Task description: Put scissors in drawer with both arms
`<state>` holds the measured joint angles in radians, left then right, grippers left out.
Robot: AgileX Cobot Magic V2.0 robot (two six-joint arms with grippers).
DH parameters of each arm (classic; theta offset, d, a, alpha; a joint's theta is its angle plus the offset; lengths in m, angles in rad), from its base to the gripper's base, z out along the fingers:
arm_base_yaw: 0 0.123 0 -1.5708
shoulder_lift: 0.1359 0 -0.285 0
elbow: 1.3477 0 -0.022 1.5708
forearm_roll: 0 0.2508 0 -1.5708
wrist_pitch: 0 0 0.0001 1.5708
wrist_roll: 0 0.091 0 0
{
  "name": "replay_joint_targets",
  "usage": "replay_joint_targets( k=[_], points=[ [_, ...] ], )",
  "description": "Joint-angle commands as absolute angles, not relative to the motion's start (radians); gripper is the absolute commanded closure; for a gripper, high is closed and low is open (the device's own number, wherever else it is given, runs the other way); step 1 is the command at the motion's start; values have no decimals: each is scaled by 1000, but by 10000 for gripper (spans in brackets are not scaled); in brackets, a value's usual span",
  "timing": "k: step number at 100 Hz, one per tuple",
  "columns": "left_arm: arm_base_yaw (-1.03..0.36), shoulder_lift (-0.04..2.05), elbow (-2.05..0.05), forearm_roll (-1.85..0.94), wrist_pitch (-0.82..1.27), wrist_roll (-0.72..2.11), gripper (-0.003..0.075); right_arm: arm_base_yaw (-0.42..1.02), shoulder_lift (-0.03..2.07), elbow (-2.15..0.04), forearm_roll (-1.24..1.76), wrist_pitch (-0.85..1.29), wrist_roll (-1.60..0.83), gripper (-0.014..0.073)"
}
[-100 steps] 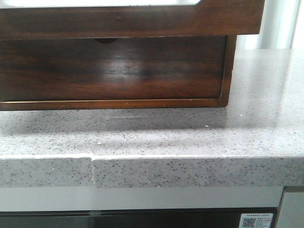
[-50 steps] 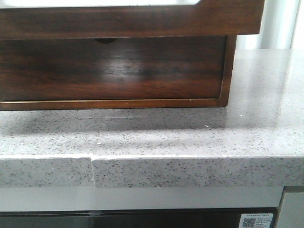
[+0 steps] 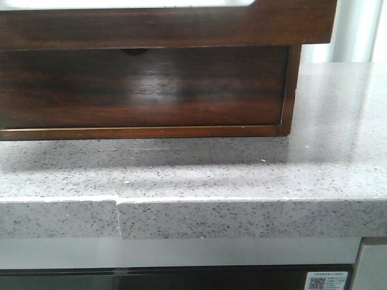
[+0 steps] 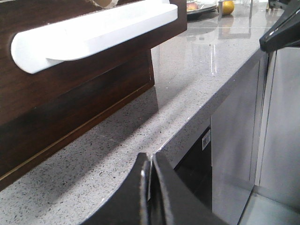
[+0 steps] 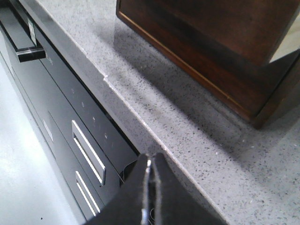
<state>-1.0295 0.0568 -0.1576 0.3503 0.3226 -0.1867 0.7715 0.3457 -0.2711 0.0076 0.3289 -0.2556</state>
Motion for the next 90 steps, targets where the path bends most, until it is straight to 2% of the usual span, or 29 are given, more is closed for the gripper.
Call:
replay_joint_targets(
  k=[1,46,72,90],
  points=[
    [-1035,70,-186,344,248,-199,742,768,351,-296,8,239,-257,655],
    [-1035,70,-179,344,246,-199,742,768,351,-296,8,239,-257,655],
    [-1035,70,-90,332,242,-199,742,768,351,-296,8,239,-257,655],
    [-974,70,-64,260,253,-199,742,768,351,-296,8,239,-257,655]
  ],
)
